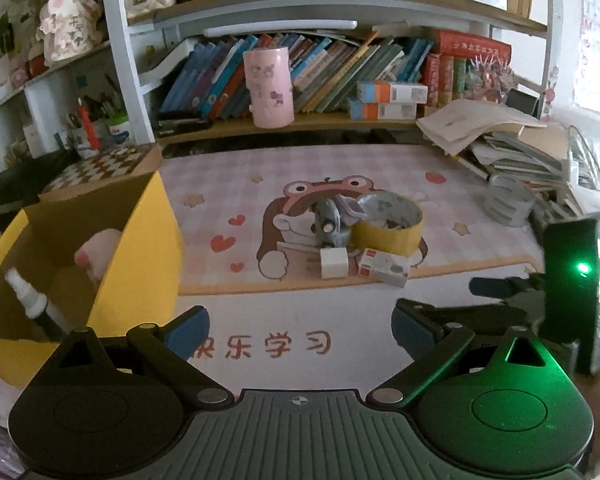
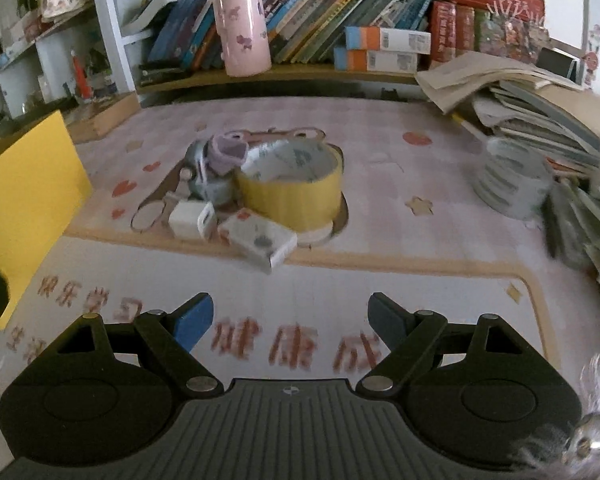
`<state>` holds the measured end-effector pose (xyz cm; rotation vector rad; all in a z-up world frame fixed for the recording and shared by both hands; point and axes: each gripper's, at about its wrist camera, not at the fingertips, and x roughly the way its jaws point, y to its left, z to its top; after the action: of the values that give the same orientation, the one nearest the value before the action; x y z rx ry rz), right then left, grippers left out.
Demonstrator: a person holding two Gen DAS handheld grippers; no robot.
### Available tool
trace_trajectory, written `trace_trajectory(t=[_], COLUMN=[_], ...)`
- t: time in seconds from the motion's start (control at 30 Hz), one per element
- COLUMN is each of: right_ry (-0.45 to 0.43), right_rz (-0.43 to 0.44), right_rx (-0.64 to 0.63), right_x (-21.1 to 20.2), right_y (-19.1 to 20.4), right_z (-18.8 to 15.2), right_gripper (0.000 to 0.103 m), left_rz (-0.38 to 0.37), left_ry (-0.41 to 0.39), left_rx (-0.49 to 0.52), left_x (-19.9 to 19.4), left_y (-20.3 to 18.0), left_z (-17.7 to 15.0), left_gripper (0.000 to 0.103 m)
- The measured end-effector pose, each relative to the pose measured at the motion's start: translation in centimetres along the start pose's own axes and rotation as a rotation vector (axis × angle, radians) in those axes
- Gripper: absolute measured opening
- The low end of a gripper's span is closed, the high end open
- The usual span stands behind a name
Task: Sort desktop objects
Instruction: 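Move both tools toward the small printed box and white cube charger, then grasp the white-red printed box with the right tool while the left tool grasps the white cube charger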
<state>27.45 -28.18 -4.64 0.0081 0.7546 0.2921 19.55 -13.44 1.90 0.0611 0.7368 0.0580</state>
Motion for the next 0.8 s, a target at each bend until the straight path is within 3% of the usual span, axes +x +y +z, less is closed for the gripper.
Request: trace_trajectory(t=[0.37,0.47,0.5,0.57,0.63,0.8], right_ry=[0.0,-0.02,-0.026,-0.035,-0.038,-0.04], right_rz=[0.02,-0.002,-0.005,-0.002,0.012,0.033], right_rx=[-0.062,-0.096,-0.106,-0.117,-0.121,-0.115], right_x=[4.8,5.4,5.5,5.6,5.4,3.5], right_y=[1.8,2.7,2.9,2.9,2.7,1.4], right_z=[1.9,2.2,2.2,2.3,2.3,1.5], right_gripper=[0.079,0.069,0.059,0.051,0.037,0.032], left_rz=[0.046,0.061,0.063,0.063,0.057,0.022], left_ry=[0.029,0.038,0.041,0.047,0.053,0.048], left_rx=[-0.015,-0.02,-0.022,-0.024,-0.027,-0.016], left_x=[0.9,1.1,1.2,1.5,1.9,3.5], left_y=[0.7,1.0,1.0,1.1,1.2,0.7], left_z=[0.3,0.3,0.3,0.4,0.5,0.9], left_gripper=[0.099,0.099,0.099,0.099,0.099,0.099])
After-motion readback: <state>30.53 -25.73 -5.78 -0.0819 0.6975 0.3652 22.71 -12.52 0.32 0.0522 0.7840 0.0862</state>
